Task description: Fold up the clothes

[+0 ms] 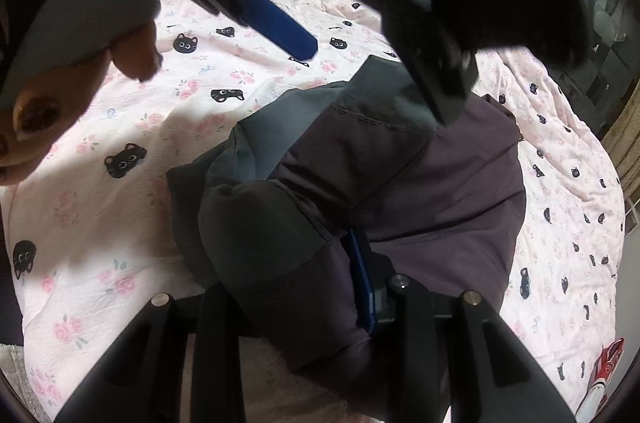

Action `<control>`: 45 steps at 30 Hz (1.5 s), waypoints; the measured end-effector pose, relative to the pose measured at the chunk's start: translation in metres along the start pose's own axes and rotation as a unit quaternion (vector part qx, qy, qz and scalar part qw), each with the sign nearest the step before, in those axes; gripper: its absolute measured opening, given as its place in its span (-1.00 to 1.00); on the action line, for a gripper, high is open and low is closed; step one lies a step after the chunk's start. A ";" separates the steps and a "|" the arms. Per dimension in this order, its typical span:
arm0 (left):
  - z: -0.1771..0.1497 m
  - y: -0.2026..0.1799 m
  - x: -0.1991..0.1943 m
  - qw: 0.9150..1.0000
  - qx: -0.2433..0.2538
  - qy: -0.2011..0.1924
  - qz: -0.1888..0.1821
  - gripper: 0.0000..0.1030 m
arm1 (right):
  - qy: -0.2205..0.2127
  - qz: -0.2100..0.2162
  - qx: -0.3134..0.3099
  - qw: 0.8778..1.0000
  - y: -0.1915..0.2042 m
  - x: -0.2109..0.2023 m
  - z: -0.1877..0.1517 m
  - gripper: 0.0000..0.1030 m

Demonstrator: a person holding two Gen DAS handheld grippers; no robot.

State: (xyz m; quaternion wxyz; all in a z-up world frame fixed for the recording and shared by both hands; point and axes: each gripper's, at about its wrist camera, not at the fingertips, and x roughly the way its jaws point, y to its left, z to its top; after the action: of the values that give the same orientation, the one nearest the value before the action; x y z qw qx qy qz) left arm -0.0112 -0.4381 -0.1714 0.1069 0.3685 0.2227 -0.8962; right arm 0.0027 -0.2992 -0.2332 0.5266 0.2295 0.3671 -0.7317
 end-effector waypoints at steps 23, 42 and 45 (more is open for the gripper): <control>-0.032 0.054 0.053 0.991 -0.121 0.055 -0.003 -0.55 | -0.004 0.007 -0.044 0.999 0.003 -0.001 -0.005 -0.32; -0.042 0.058 0.056 0.992 -0.117 0.047 0.017 -0.52 | -0.047 0.122 0.136 0.982 -0.117 -0.073 0.008 0.15; -0.042 0.057 0.057 0.992 -0.115 0.047 0.020 -0.51 | -0.039 0.131 0.170 0.976 -0.144 -0.054 0.023 -0.28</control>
State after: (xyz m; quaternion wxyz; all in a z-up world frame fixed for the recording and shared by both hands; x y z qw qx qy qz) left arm -0.0052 -0.4700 -0.2563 0.1563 0.3999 0.3220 -0.8438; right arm -0.1131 -0.2592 -0.1369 0.5849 0.3326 0.1835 -0.7166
